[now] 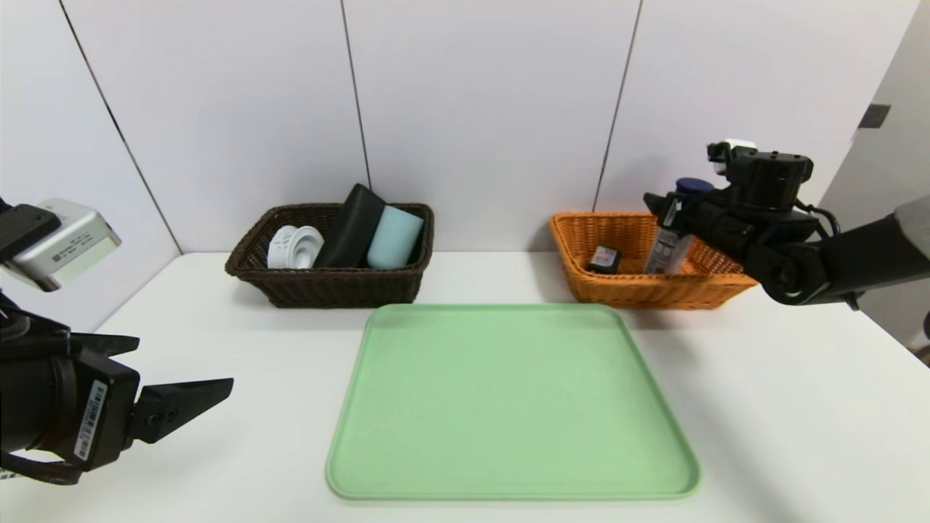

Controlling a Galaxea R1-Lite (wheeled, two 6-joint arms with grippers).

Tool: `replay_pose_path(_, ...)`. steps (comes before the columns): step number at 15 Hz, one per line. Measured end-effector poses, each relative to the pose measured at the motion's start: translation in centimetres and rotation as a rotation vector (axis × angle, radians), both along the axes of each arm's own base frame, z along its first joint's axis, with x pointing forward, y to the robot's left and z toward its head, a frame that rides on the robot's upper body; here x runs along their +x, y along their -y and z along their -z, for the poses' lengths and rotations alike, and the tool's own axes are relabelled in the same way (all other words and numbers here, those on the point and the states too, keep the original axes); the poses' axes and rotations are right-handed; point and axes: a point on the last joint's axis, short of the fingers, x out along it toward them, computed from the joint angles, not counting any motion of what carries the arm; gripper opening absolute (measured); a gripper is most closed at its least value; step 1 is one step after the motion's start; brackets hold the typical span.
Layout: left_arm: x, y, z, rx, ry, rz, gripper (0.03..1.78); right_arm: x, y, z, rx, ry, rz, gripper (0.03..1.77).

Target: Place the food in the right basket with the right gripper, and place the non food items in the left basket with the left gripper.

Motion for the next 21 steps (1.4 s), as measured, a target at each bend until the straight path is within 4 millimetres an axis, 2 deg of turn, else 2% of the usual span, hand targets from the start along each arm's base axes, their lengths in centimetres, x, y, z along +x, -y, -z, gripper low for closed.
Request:
replay_pose_path(4,0.0,0.0,-1.5,-0.025,0.050,-0.004,1.69,-3.5,-1.9,-5.4,0.000,0.040,-0.045,1.59)
replay_pose_path(7,0.0,-0.1,-2.7,-0.057,0.086,-0.018,1.69,-7.4,-2.6,-9.5,0.003,0.006,-0.081,1.63)
replay_pose_path(9,-0.1,-0.1,-3.7,-0.105,0.112,-0.036,1.69,-10.3,-3.0,-11.3,-0.001,-0.059,-0.110,1.65)
replay_pose_path(12,-0.4,-0.3,-5.7,-0.178,0.164,-0.062,1.69,-14.4,-3.5,-12.3,-0.024,-0.219,-0.156,1.67)
replay_pose_path(15,-1.0,-0.8,-6.6,-0.148,0.194,-0.136,1.69,-17.7,-3.5,-12.3,-0.058,-0.402,-0.186,1.68)
replay_pose_path(19,-2.9,-2.3,-6.9,-0.064,0.093,-0.205,1.69,-20.9,-3.3,-11.9,-0.103,-0.634,-0.207,1.69)
replay_pose_path(21,-3.5,-3.3,-7.0,-0.059,0.091,-0.285,1.69,-22.3,-3.1,-12.4,-0.113,-0.675,-0.212,1.69)
